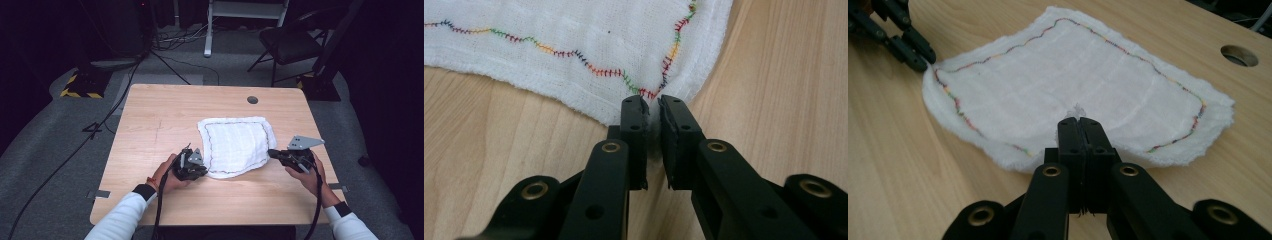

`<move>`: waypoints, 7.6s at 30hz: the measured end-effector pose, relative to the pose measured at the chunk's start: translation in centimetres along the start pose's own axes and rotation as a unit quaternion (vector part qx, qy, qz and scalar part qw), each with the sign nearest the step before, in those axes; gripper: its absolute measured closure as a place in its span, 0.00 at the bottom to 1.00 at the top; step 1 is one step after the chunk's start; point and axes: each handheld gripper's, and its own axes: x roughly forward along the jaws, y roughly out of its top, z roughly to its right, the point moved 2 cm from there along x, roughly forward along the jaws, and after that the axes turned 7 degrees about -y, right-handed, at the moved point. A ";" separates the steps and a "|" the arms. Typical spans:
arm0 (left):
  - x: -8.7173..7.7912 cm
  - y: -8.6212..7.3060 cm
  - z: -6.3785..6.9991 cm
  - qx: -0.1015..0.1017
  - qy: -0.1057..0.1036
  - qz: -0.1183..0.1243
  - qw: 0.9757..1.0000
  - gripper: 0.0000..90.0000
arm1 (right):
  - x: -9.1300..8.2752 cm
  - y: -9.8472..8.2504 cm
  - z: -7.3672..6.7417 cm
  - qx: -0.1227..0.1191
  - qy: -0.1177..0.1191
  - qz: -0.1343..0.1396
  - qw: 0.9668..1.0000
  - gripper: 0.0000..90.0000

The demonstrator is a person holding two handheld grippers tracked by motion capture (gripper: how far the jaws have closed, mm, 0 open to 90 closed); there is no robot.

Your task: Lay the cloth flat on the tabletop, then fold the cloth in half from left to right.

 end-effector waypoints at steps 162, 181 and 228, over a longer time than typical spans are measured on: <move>-6.7 1.5 -12.8 -0.127 0.147 0.159 0.968 0.97 | 9.9 8.8 -19.2 -0.158 0.116 0.046 0.980 0.97; -3.0 7.0 -12.5 -0.082 0.140 0.132 0.978 0.97 | 5.8 7.1 -15.2 -0.112 0.065 0.055 0.990 0.97; 6.2 16.8 -9.6 -0.022 0.120 0.093 0.988 0.72 | 0.6 -1.4 -5.2 -0.010 -0.059 -0.027 0.998 0.79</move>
